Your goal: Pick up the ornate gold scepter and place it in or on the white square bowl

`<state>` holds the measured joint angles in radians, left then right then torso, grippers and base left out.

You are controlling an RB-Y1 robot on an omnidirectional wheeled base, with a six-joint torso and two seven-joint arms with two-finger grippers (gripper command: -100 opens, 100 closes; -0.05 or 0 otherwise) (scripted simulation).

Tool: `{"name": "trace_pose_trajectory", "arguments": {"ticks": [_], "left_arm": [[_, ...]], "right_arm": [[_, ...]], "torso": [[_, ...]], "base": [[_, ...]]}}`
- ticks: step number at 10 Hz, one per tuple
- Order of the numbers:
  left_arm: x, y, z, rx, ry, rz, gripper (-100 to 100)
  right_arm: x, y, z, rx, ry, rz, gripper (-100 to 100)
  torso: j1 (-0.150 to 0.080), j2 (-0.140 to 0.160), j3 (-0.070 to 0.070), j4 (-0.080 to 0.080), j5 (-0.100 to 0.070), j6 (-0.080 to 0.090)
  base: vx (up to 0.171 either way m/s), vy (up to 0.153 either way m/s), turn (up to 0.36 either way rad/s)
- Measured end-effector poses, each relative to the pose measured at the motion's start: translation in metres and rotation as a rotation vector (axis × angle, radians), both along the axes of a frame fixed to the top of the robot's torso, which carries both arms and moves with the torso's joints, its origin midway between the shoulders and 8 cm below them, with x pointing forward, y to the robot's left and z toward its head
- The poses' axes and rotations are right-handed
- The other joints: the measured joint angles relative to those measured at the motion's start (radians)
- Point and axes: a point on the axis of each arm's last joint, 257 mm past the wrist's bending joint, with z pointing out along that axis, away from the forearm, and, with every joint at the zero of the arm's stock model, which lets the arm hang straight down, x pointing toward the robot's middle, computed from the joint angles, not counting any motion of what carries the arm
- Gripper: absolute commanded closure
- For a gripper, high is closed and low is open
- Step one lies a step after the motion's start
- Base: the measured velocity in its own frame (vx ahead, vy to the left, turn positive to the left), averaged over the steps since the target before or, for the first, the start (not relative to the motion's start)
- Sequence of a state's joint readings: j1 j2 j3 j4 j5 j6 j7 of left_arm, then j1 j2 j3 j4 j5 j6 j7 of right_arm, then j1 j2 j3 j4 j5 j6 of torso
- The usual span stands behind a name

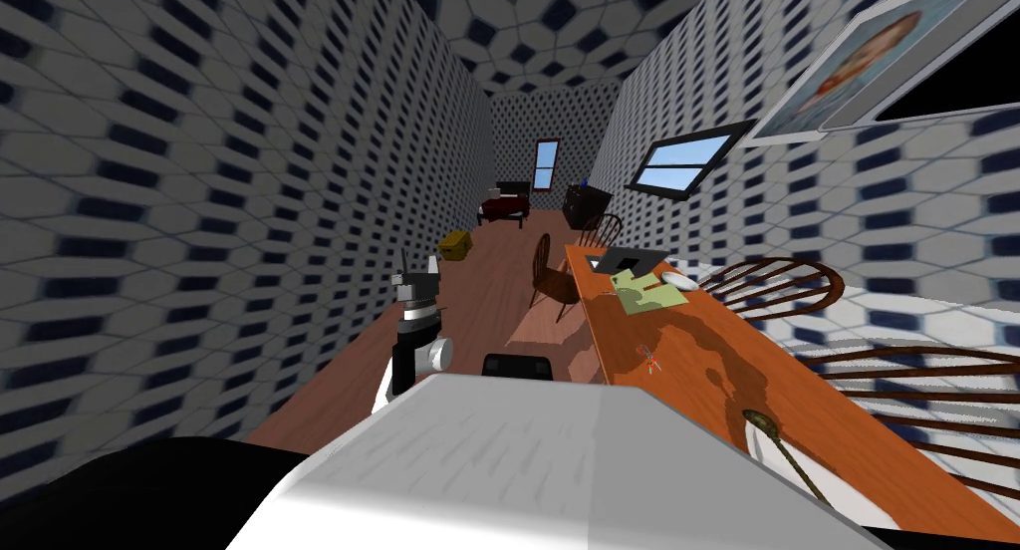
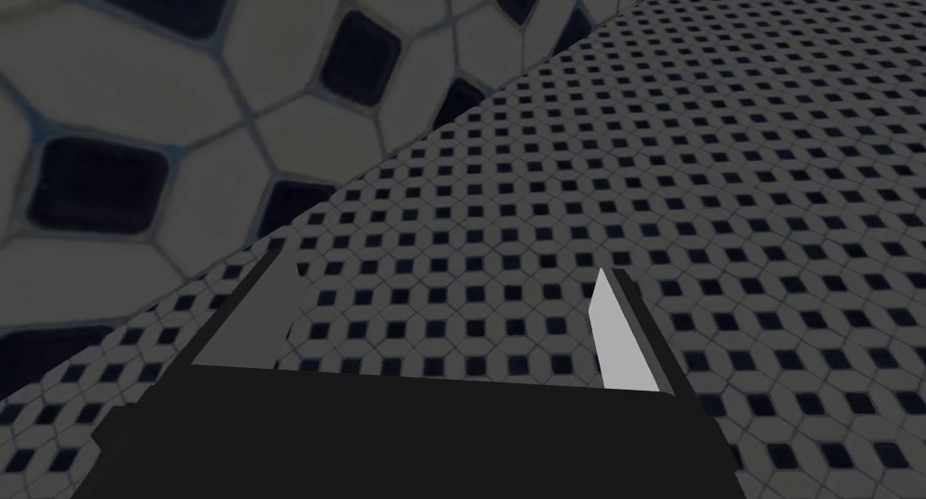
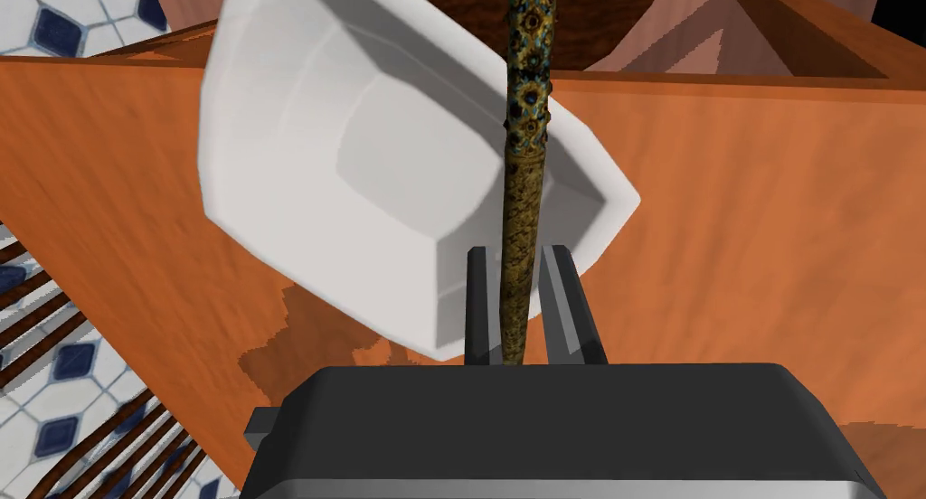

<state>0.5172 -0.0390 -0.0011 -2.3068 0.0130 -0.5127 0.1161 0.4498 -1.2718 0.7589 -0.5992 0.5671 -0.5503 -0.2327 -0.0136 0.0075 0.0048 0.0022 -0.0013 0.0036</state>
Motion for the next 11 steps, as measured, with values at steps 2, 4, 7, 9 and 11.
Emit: {"name": "trace_pose_trajectory", "arguments": {"ticks": [2,4,7,9,11], "left_arm": [[0.000,0.000,0.000,0.000,0.000,0.000,0],[0.000,0.000,0.000,0.000,0.000,0.000,0],[0.000,0.000,0.000,0.000,0.000,0.000,0],[0.000,0.000,0.000,0.000,0.000,0.000,0],[0.000,0.000,0.000,0.000,0.000,0.000,0]], "right_arm": [[0.006,0.000,0.004,0.020,-0.017,-0.013,100],[0.016,0.002,0.007,0.040,-0.037,-0.023,100],[0.017,0.001,0.008,0.039,-0.039,-0.025,-100],[0.017,0.001,0.008,0.039,-0.039,-0.025,-100],[0.017,0.001,0.008,0.039,-0.039,-0.025,-100]], "torso": [[-0.003,-0.001,-0.001,0.000,0.000,-0.001],[-0.005,-0.001,-0.001,0.000,-0.001,-0.001],[0.007,-0.009,-0.005,-0.002,0.000,0.000],[0.008,-0.009,-0.005,-0.002,0.001,0.000],[0.008,-0.010,-0.006,-0.002,0.001,0.000]], "base": [[-0.124,-0.182,0.157],[-0.092,-0.135,0.077],[-0.005,-0.008,-0.001],[0.000,0.000,0.000],[-0.004,0.010,-0.016]]}}
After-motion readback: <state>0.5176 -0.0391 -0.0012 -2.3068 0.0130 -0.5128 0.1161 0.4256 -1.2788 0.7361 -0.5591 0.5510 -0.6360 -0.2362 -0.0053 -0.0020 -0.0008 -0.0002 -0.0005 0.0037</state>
